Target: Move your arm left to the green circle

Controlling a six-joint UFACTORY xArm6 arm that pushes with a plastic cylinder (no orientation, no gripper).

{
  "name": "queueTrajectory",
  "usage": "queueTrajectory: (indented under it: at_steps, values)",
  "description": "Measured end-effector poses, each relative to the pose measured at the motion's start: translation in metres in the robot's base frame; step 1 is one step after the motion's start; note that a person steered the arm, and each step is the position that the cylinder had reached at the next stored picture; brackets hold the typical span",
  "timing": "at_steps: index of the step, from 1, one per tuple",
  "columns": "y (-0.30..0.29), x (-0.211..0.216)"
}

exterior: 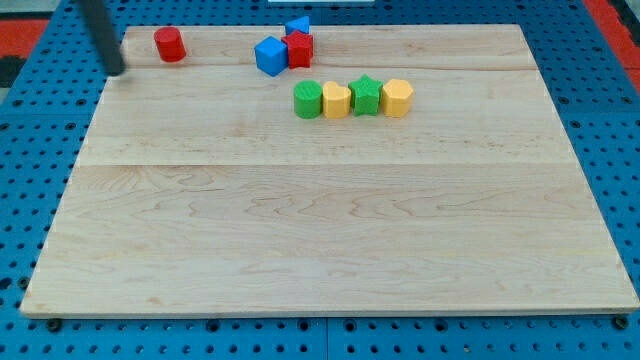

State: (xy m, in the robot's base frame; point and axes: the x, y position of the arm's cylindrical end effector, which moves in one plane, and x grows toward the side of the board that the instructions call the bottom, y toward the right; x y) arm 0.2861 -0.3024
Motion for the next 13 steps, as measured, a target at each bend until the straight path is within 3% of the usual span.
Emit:
queueTrajectory:
  at_steps: [1, 2, 3, 5, 6, 10, 11, 13]
  values:
    - [0.033, -0.065]
    - [0.117, -0.065]
    - [0.162, -0.068]
    - [0.063, -0.079]
    - [0.055, -0.061]
    - [0.099, -0.039]
    - [0.135, -0.012]
    - [0.145, -0.012]
